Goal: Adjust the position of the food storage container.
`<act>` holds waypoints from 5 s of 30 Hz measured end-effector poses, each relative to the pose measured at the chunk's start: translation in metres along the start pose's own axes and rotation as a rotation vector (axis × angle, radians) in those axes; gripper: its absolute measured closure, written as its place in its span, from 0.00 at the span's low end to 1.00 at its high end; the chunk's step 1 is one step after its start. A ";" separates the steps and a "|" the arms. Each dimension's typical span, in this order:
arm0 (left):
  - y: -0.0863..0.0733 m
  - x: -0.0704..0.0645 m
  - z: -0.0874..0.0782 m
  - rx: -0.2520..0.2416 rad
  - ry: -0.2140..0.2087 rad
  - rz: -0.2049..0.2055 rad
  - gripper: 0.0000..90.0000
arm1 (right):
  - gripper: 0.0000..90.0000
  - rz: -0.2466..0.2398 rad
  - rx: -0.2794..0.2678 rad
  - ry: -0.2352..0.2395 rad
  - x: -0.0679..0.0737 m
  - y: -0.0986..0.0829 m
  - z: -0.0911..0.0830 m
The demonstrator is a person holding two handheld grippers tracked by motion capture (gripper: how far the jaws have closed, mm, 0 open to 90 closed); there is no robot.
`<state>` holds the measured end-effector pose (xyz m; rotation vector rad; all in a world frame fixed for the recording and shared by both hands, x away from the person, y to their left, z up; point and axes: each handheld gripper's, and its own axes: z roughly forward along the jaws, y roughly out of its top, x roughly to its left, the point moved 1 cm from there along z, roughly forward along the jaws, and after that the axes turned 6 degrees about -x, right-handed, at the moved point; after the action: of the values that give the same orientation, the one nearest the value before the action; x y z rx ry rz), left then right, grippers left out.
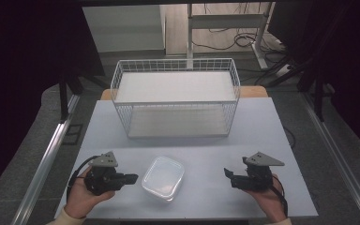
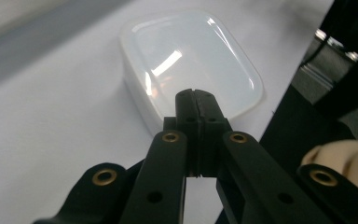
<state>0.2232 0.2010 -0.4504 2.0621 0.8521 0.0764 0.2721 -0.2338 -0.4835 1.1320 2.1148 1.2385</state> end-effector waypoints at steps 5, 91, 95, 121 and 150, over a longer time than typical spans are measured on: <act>-0.004 -0.010 0.008 0.027 -0.050 0.014 1.00 | 0.20 0.001 0.004 -0.002 0.000 -0.001 0.001; 0.021 0.048 0.076 0.081 0.145 -0.107 1.00 | 0.20 0.004 -0.005 -0.013 0.001 0.000 0.001; 0.017 0.049 0.080 0.089 0.137 -0.120 1.00 | 0.20 0.001 -0.006 -0.013 0.001 0.000 0.000; 0.008 0.028 0.085 0.110 0.050 -0.115 1.00 | 0.20 -0.004 0.011 -0.006 -0.001 -0.002 0.001; 0.019 0.026 0.108 0.083 0.080 -0.108 1.00 | 0.20 -0.010 0.018 -0.002 0.001 -0.002 0.003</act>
<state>0.2913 0.1333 -0.5091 2.0976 1.0294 0.0656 0.2733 -0.2321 -0.4870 1.1289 2.1311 1.2159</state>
